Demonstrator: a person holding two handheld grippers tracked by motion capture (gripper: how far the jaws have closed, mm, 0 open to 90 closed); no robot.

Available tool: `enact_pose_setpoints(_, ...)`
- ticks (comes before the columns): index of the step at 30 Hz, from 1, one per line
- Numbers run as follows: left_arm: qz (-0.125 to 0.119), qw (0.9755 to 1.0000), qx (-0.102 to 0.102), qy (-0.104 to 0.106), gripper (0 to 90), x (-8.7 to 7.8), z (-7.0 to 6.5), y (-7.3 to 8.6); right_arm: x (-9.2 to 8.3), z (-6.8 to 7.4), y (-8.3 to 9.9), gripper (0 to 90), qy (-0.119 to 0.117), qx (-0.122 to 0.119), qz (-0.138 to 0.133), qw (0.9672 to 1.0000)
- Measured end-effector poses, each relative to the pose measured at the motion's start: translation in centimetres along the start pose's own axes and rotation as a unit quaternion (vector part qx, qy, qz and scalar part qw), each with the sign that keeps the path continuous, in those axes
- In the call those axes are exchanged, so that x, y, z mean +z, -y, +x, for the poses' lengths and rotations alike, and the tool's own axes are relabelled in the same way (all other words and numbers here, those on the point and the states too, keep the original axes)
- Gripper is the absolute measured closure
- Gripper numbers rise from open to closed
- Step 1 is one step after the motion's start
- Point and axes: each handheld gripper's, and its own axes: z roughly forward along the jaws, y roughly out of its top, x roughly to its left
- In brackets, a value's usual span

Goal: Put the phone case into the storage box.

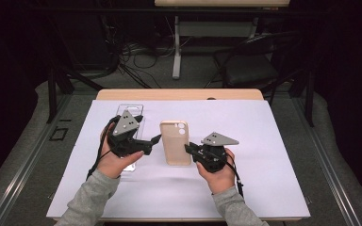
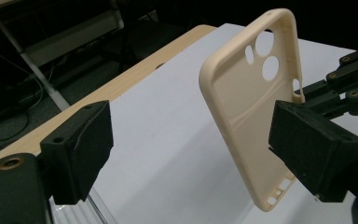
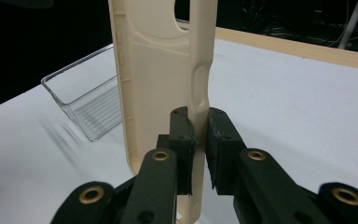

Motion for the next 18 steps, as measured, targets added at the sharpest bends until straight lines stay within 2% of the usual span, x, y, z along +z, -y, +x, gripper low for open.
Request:
enact_pose_setpoints(8,0.004,0.9997,0.022,-0.005,17.8,-0.1,-0.6,0.0,0.5,0.9,0.3,81.7,-0.004,-0.011,0.007,0.9999)
enact_pose_setpoints(15,0.021,0.9986,0.045,-0.017,25.7,0.2,-1.2,0.1,0.7,1.4,0.4,81.7,-0.004,-0.017,0.011,0.9998)
enact_pose_setpoints(18,0.024,0.9977,0.057,-0.026,32.5,0.2,-1.5,0.1,0.7,1.5,0.4,81.7,-0.005,-0.020,0.012,0.9997)
